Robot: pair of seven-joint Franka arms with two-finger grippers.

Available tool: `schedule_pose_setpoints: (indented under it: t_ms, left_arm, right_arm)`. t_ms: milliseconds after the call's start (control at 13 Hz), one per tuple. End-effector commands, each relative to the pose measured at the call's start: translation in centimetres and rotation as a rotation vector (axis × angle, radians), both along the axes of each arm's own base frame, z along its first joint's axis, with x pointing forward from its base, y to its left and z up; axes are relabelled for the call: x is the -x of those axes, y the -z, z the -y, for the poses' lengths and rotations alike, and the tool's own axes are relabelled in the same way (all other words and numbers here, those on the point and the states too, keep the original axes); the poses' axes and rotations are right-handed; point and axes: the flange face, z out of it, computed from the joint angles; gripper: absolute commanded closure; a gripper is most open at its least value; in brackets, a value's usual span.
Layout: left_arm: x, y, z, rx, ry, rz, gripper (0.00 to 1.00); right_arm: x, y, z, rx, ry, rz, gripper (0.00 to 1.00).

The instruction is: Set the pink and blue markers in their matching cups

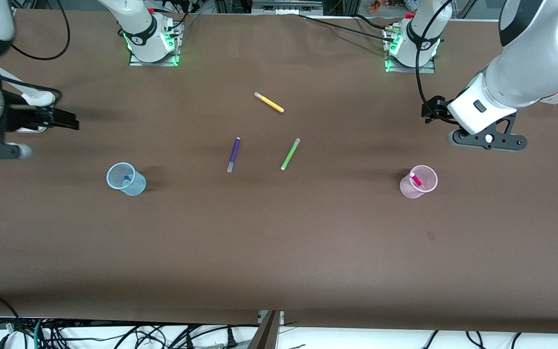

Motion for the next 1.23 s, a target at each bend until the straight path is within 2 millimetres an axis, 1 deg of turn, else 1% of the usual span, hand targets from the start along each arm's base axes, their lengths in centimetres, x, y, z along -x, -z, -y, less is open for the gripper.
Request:
schedule_pose_setpoints:
  t_ms: [0,77,154,231,308,385,538,615,692,769,846,923,1077,1154]
  left_arm:
    - [0.9,-1.4,-2.1,0.037,0.077,0.065,0.00]
    - [1.7,-1.2,-4.2,0.045,0.047,0.112,0.00]
    - [2.8,-0.6,-5.6,0.081,0.015,0.136,0.00]
    - [3.4,-0.4,-6.6,0.095,-0.010,0.146,0.00]
    - [3.4,-0.6,-7.2,0.090,-0.023,0.149,0.00]
    - [3.4,-1.1,-7.5,0.077,-0.025,0.161,0.00]
    - [3.1,-3.2,-7.9,0.062,-0.026,0.211,0.00]
    - [2.9,-3.4,-8.1,0.035,-0.018,0.219,0.00]
    - [2.8,-3.4,-8.2,0.031,-0.019,0.222,0.00]
    - [2.5,-4.0,-8.3,0.033,-0.021,0.234,0.00]
    - [1.9,-3.3,-8.5,0.032,-0.027,0.216,0.00]
    - [1.6,-3.2,-8.4,0.033,-0.029,0.216,0.00]
    - [1.6,-3.1,-8.8,0.033,-0.032,0.212,0.00]
    - [1.6,-3.2,-8.6,0.034,-0.029,0.215,0.00]
  right_arm:
    - [2.9,-2.4,1.5,0.000,0.029,0.047,0.00]
    - [3.3,-3.2,1.7,0.004,0.032,0.064,0.00]
    - [3.2,-3.4,1.7,0.004,0.031,0.075,0.00]
    - [3.2,-3.4,1.7,0.004,0.031,0.075,0.00]
    - [3.3,-3.3,1.7,0.007,0.031,0.067,0.00]
    - [3.3,-3.4,1.6,0.010,0.031,0.069,0.00]
    - [2.7,-2.8,1.9,0.026,0.031,0.060,0.00]
    - [2.6,-3.1,1.6,0.028,0.026,0.066,0.00]
    - [2.4,-2.8,1.6,0.027,0.025,0.064,0.00]
    - [2.4,-2.7,1.6,0.027,0.025,0.064,0.00]
    - [2.3,-2.7,1.7,0.027,0.026,0.064,0.00]
    - [2.2,-2.4,1.8,0.028,0.028,0.060,0.00]
    - [2.1,-2.5,2.1,0.028,0.034,0.066,0.00]
    - [2.0,-2.6,2.1,0.027,0.034,0.067,0.00]
